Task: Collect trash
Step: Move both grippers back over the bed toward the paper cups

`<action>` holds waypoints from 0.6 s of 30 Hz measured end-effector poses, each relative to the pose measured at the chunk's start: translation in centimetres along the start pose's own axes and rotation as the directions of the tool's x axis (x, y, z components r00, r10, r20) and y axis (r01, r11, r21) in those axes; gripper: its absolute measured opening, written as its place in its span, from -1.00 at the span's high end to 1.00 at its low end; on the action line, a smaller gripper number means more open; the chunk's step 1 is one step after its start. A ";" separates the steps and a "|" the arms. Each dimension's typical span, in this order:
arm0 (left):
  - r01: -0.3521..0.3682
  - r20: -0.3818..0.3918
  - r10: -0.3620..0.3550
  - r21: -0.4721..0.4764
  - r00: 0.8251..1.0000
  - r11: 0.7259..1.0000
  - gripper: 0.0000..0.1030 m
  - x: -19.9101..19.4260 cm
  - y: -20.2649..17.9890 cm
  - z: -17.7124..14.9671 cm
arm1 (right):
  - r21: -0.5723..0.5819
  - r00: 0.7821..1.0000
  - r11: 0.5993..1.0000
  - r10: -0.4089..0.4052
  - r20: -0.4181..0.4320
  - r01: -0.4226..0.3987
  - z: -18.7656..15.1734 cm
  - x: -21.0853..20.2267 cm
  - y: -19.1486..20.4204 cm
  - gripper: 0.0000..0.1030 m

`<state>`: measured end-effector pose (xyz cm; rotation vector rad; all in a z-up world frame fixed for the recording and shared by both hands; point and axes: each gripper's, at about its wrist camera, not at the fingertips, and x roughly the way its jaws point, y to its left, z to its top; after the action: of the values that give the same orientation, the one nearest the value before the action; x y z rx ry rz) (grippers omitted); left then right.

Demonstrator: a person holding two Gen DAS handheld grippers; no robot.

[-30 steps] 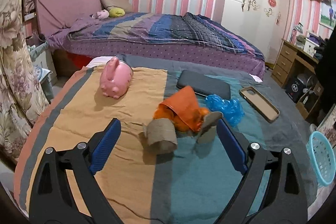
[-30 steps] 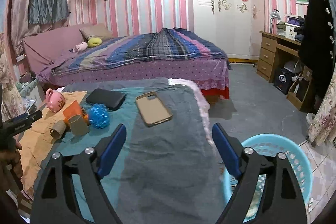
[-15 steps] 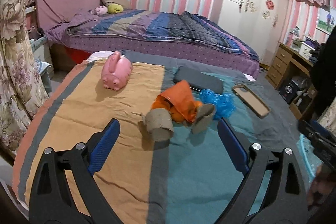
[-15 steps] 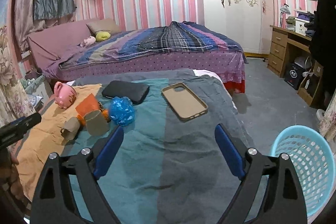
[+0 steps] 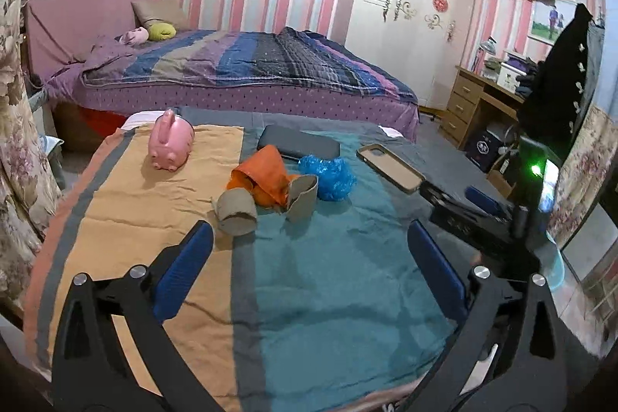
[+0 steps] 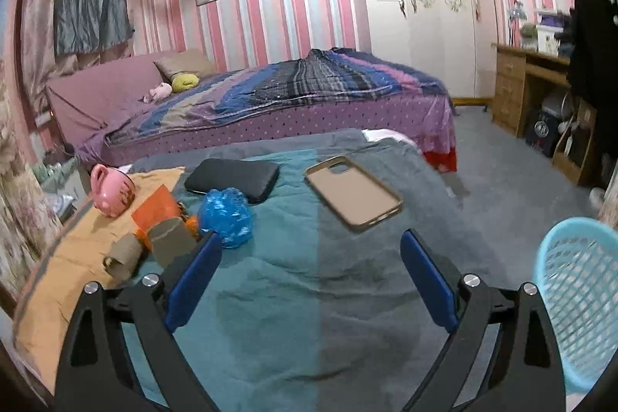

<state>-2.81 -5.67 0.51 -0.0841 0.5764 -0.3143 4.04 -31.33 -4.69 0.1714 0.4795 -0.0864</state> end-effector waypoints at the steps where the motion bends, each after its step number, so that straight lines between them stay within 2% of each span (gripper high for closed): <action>1: -0.010 0.004 0.010 -0.011 1.000 1.000 -0.89 -0.2 0.6 -0.1 | -0.003 1.000 1.000 0.004 0.008 -0.004 0.0 0.0 0.6 -0.78; 3: -0.054 0.022 0.055 -0.034 0.998 0.998 -0.89 -0.4 1.6 -0.2 | -0.003 1.000 1.000 0.004 0.027 -0.004 -0.1 -0.2 0.9 -0.78; 7: -0.048 -0.011 0.048 -0.123 0.999 0.991 -0.89 0.9 3.4 0.1 | 0.049 0.996 0.999 -0.017 0.092 0.013 0.3 -1.5 0.8 -0.79; 9: -0.016 -0.026 0.012 -0.149 1.000 0.989 -0.89 1.2 3.7 0.3 | 0.066 0.993 0.997 -0.036 0.116 0.029 0.3 -2.3 0.4 -0.81; 14: -0.002 -0.009 0.001 -0.156 1.000 0.988 -0.89 0.8 2.9 0.4 | 0.052 0.991 0.998 -0.043 0.128 0.036 0.3 -3.1 0.6 -0.82; 18: 0.032 -0.050 -0.043 -0.198 0.998 0.980 -0.89 2.0 3.1 0.2 | 0.068 0.992 0.997 -0.032 0.123 0.024 0.4 -3.1 0.4 -0.83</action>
<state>-0.29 -3.37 -0.83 -0.2787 0.6596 -0.2963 1.56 -30.85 -2.84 0.2232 0.3555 -0.1396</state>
